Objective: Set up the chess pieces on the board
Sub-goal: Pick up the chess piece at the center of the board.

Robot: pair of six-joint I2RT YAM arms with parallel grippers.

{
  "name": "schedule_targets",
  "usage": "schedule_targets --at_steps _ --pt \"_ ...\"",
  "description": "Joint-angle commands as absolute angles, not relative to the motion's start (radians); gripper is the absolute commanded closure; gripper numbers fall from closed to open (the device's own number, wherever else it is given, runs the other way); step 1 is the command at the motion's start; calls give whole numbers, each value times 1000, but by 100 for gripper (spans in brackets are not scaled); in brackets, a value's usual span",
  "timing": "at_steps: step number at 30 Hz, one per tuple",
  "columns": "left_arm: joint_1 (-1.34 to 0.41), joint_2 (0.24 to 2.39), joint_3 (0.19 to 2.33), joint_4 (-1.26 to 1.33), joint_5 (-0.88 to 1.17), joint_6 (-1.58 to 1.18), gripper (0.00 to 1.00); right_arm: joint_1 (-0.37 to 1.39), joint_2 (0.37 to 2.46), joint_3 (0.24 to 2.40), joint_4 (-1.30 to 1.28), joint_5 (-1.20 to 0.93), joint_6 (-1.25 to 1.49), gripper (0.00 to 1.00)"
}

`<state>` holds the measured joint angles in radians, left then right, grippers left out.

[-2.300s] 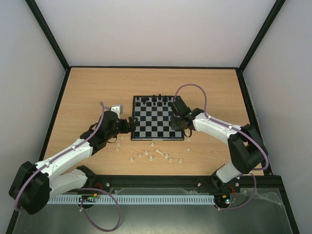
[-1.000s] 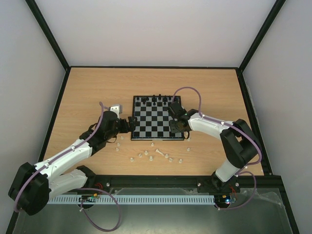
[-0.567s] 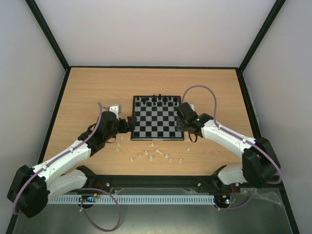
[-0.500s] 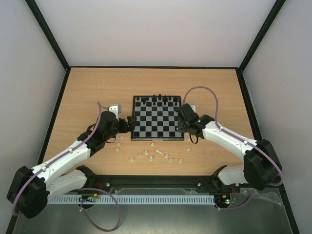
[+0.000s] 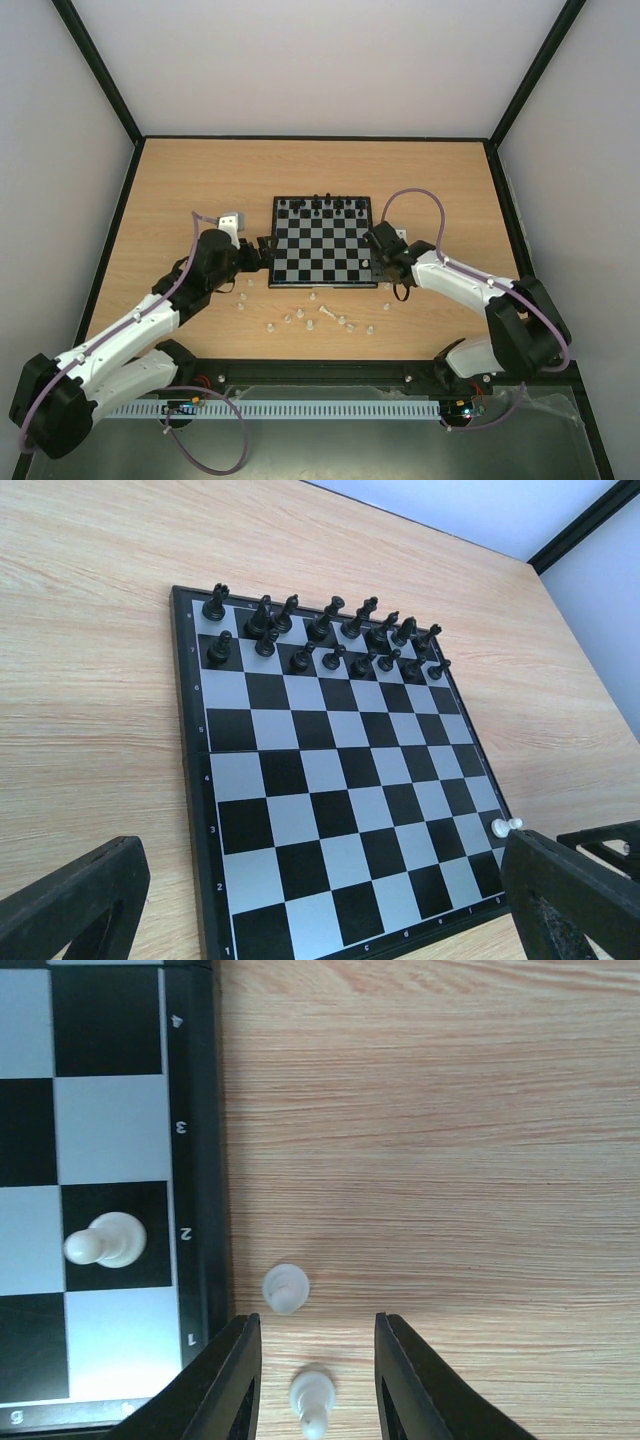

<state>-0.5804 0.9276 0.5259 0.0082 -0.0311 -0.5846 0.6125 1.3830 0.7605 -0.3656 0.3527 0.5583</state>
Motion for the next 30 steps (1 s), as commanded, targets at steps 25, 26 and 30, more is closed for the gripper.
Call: schedule_targets --at_steps 25,26,30 --pt "-585 896 511 -6 -44 -582 1 574 1489 740 -295 290 517 73" --pt "-585 896 510 -6 -43 -582 1 574 1492 743 -295 290 516 75" --pt "-585 897 511 -5 -43 -583 1 572 1503 753 -296 294 514 77"
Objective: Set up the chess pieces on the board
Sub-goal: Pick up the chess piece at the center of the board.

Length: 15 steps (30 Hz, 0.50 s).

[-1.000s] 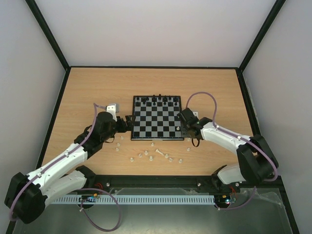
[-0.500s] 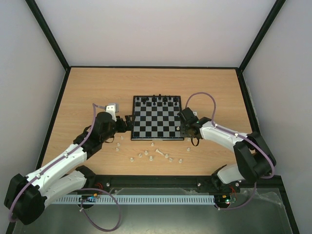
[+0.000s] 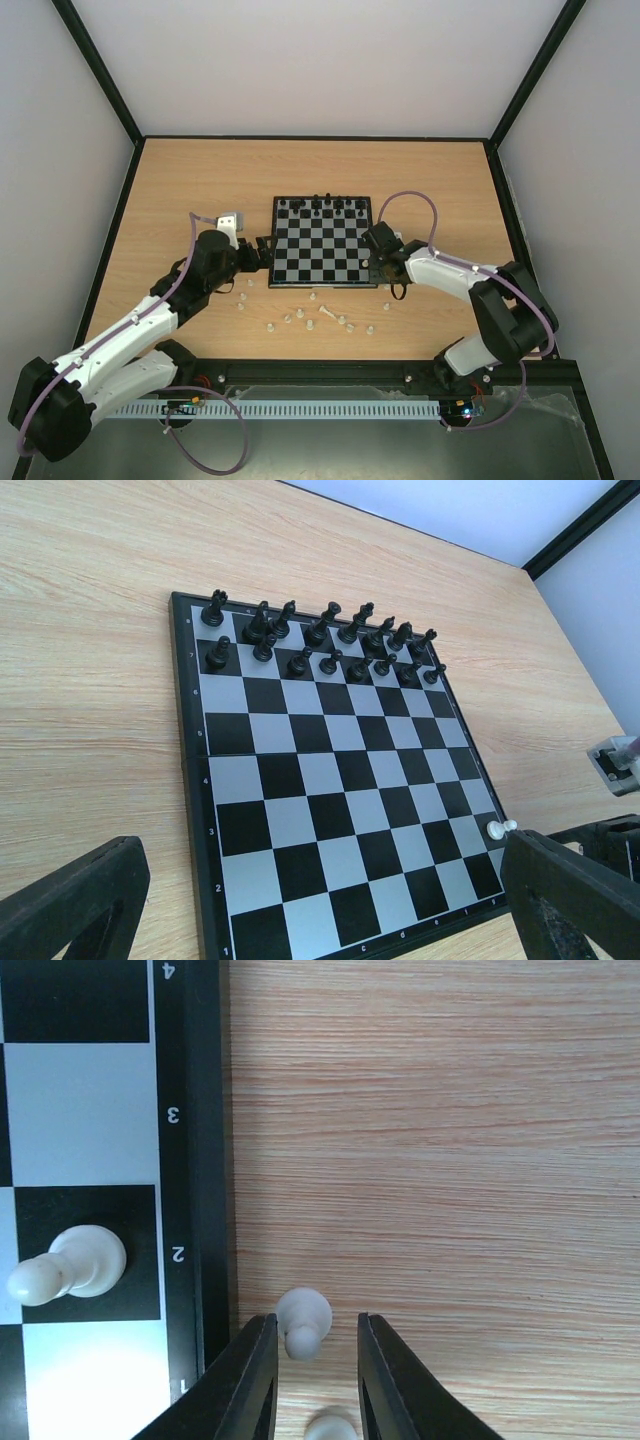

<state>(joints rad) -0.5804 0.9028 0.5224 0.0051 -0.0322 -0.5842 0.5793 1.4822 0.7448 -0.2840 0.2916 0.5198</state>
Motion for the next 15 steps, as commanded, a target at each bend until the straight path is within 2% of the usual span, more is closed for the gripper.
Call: schedule_targets --at_steps 1,6,15 --pt "-585 899 509 -3 -43 -582 1 571 1506 752 -295 293 514 78" --pt "-586 904 511 0 -39 -582 1 569 1514 755 -291 297 514 81" --pt "-586 905 509 0 -39 -583 1 566 1522 773 -289 303 511 82"
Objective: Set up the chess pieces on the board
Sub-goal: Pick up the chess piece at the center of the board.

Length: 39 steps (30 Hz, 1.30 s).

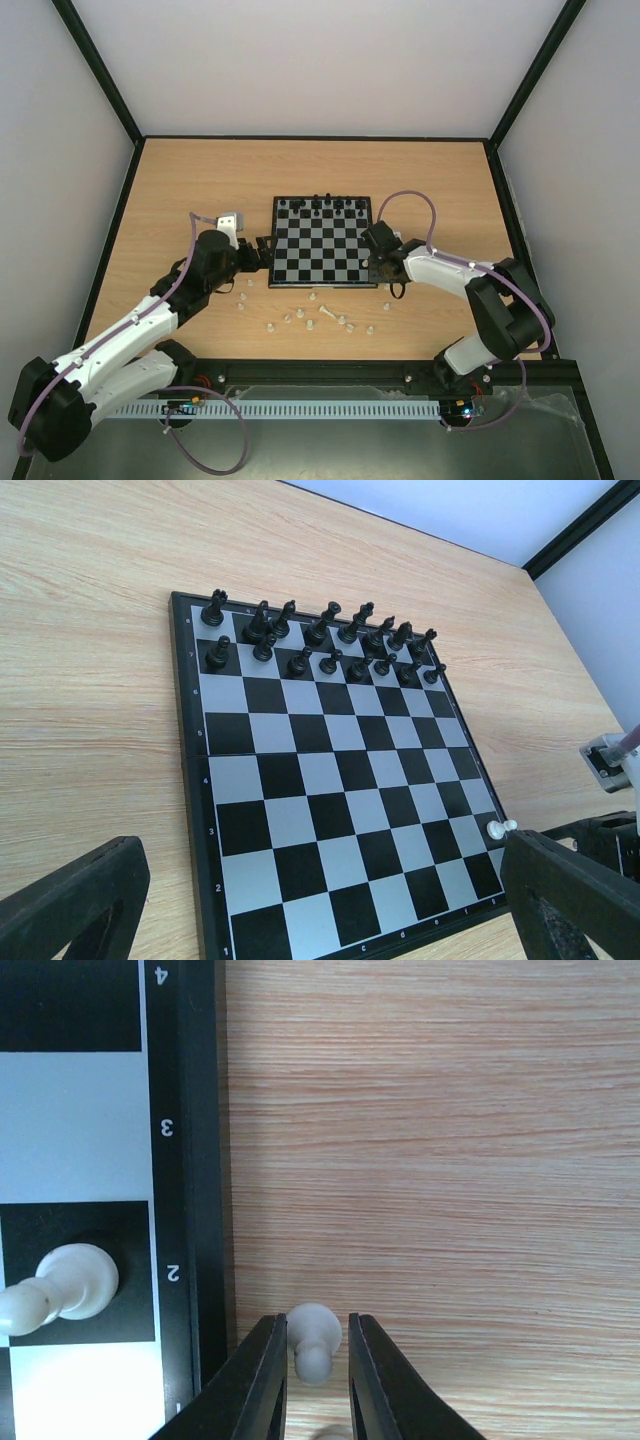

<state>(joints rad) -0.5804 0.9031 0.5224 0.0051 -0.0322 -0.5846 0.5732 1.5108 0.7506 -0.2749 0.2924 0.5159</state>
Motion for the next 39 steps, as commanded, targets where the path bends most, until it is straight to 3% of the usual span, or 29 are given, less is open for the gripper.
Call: schedule_targets --at_steps 1,7,17,30,39 --pt "-585 904 509 1 -37 -582 1 566 1522 773 -288 303 511 82" --pt "-586 903 506 2 -40 -581 1 566 1517 773 -287 306 509 82" --pt "-585 903 506 3 -41 -580 1 566 1483 772 -305 333 510 95" --pt "-585 914 504 9 -40 -580 1 607 1252 846 -433 276 510 95" --pt "-586 919 503 11 -47 -580 1 677 1356 956 -454 207 472 95"
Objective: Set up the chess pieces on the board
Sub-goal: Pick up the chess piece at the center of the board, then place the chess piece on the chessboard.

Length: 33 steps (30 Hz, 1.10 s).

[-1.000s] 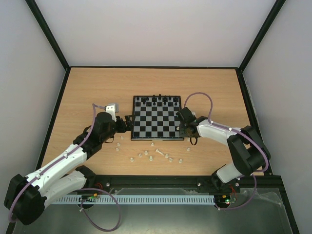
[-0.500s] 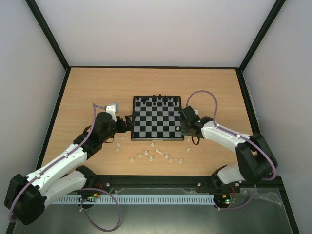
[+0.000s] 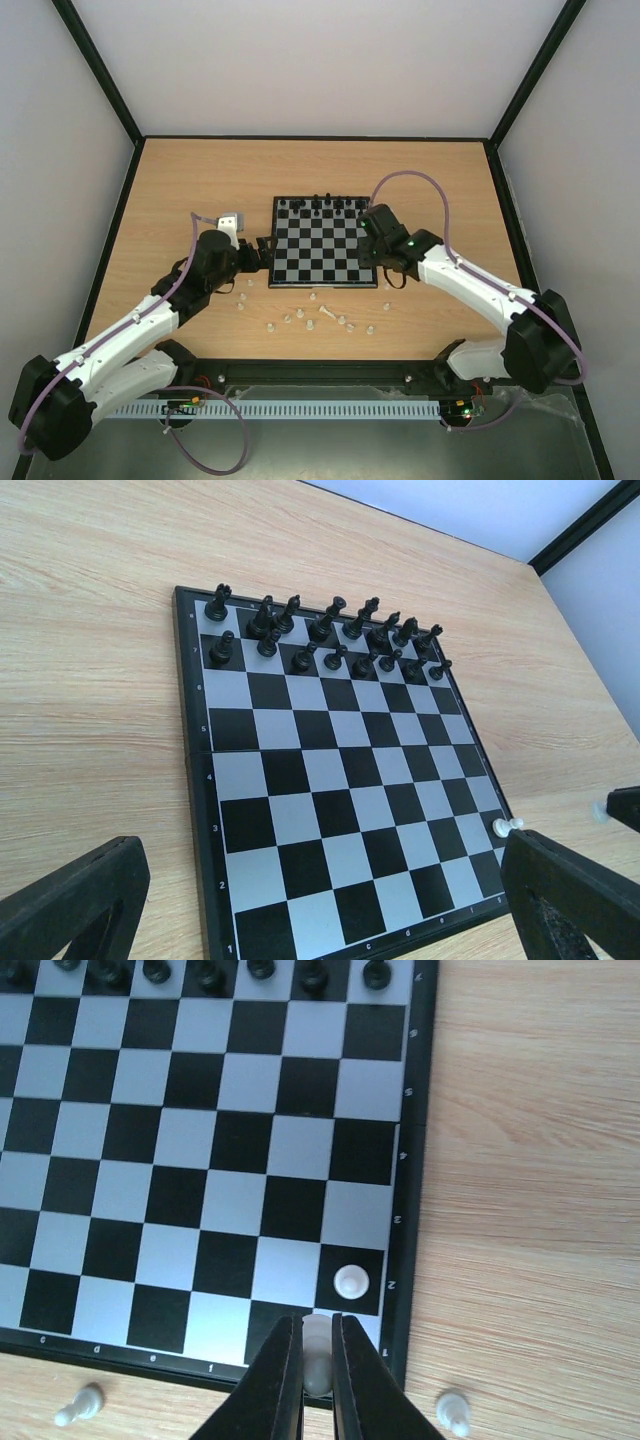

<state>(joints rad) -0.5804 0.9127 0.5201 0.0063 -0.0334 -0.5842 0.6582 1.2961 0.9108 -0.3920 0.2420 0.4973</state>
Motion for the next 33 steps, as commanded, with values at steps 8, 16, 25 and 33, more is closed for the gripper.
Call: schedule_targets --at_steps 8,16,25,33 --pt "-586 914 505 8 -52 -578 1 695 1485 1006 -446 181 449 94" --pt "-585 910 506 3 -59 -578 1 707 1599 1039 -432 189 439 93" --pt "-586 908 506 0 -60 -576 1 707 1676 1070 -425 220 438 91" --pt "-586 906 506 0 -58 -577 1 706 1711 1075 -417 237 436 90"
